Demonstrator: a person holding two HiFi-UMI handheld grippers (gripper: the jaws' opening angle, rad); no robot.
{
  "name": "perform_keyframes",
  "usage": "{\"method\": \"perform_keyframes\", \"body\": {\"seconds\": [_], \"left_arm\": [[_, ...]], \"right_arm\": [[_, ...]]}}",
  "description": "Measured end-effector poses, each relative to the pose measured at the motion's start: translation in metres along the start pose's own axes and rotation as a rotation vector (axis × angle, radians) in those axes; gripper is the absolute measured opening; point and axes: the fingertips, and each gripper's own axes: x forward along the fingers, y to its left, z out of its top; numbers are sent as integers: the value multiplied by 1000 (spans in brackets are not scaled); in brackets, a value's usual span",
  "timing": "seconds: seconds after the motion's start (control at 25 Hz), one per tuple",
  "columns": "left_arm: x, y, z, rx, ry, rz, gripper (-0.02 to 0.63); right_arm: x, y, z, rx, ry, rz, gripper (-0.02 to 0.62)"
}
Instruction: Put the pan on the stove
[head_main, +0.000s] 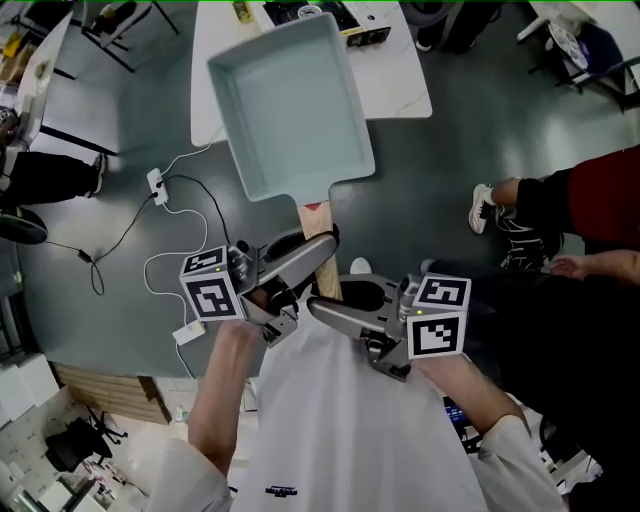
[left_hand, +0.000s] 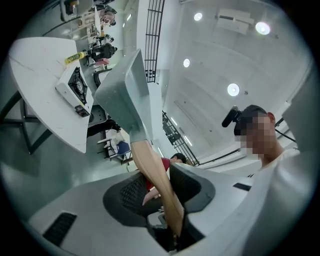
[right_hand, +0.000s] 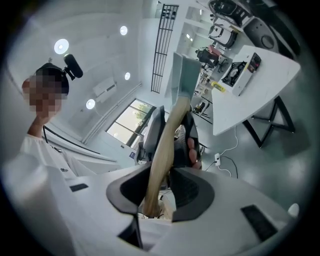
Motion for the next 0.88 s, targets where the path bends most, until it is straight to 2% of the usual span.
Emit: {"method": "perform_keyframes", "body": {"seconds": [0.48,0.72,0.88], "left_arm": [[-14,11,-5,-59,-9,12,140],[-40,29,18,-80,21,24,140],[-56,36,41,-85,33,13,140]], "right_arm": [[9,-4,-10,48,-5,21,120],[50,-13,-2,93,-39,27,118],[76,-18,11,89,-46,8,117]]}}
